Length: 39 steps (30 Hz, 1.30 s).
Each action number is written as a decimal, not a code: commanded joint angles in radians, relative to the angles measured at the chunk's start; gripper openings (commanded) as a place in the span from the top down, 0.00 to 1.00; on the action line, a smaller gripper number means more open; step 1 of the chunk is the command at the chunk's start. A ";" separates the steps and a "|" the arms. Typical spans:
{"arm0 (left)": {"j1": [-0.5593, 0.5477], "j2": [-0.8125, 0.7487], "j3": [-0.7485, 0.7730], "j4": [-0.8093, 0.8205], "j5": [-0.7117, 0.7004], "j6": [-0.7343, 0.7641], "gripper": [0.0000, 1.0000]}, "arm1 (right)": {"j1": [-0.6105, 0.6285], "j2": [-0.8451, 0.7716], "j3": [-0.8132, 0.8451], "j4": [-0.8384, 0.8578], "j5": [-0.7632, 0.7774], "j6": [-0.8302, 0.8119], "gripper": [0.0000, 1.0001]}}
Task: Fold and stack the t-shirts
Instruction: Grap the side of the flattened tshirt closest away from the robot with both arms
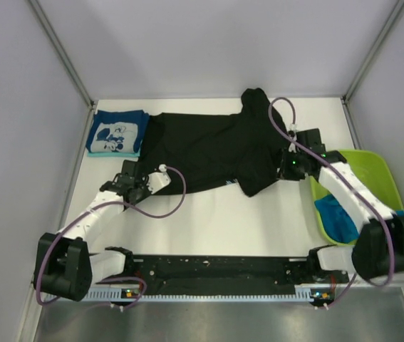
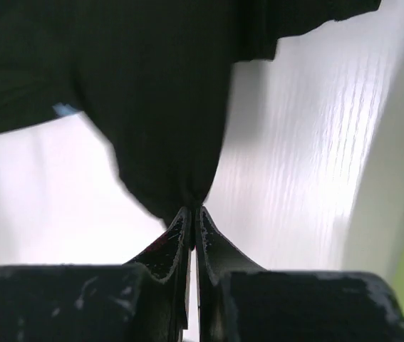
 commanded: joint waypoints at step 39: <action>-0.019 -0.044 -0.005 -0.365 0.093 0.226 0.53 | -0.032 -0.237 0.115 -0.253 0.105 -0.076 1.00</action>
